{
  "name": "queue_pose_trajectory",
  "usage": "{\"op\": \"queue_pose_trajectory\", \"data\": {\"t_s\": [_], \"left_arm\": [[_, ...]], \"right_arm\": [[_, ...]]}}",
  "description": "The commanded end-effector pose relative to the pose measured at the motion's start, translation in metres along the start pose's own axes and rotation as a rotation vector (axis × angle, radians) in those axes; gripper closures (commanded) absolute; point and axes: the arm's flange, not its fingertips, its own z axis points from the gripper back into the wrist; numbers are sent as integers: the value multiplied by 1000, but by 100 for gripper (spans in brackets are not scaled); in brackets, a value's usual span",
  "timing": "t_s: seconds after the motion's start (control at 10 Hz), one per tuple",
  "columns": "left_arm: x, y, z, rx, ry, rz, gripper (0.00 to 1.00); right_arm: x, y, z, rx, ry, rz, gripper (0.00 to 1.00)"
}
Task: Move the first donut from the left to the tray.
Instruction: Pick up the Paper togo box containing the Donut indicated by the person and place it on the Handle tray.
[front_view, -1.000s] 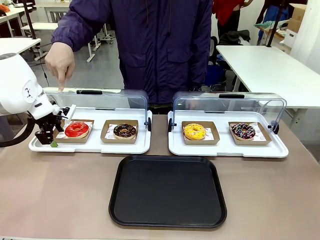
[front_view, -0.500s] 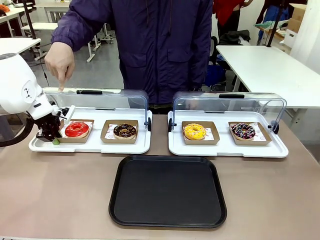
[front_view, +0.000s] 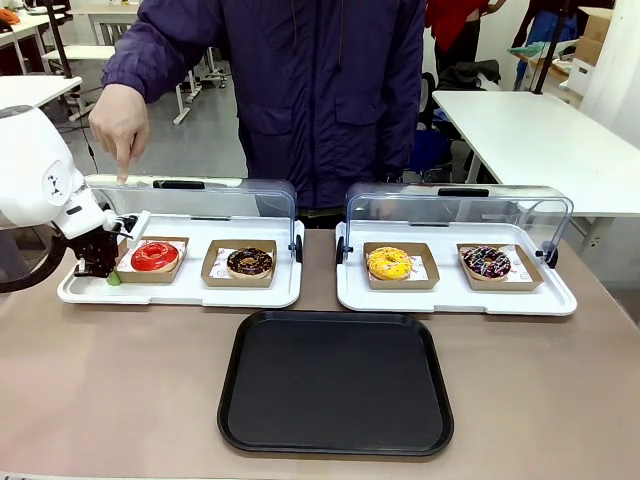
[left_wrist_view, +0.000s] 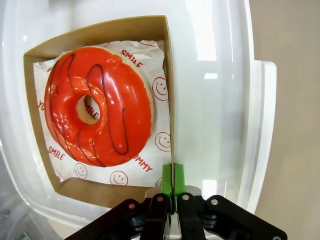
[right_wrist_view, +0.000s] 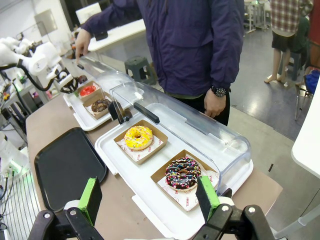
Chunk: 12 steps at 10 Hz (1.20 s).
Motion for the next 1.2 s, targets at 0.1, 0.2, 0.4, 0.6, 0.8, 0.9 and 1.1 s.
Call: {"op": "queue_pose_trajectory", "data": {"t_s": [0.1,0.2,0.4,0.6,0.8,0.9,1.1], "left_arm": [[0,0,0,0,0,0,100],[0,0,0,0,0,0,100],[0,0,0,0,0,0,100],[2,-4,11,76,-71,12,98],[3,-18,35,132,-124,53,98],[7,-24,46,153,-132,57,98],[24,-43,72,184,-127,38,98]], "right_arm": [[0,2,-1,1,-19,12,0],[0,2,-1,1,-19,12,0],[0,2,-1,1,-19,12,0],[0,2,-1,1,-19,12,0],[0,2,-1,1,-19,12,0],[0,2,-1,1,-19,12,0],[0,2,-1,1,-19,12,0]]}}
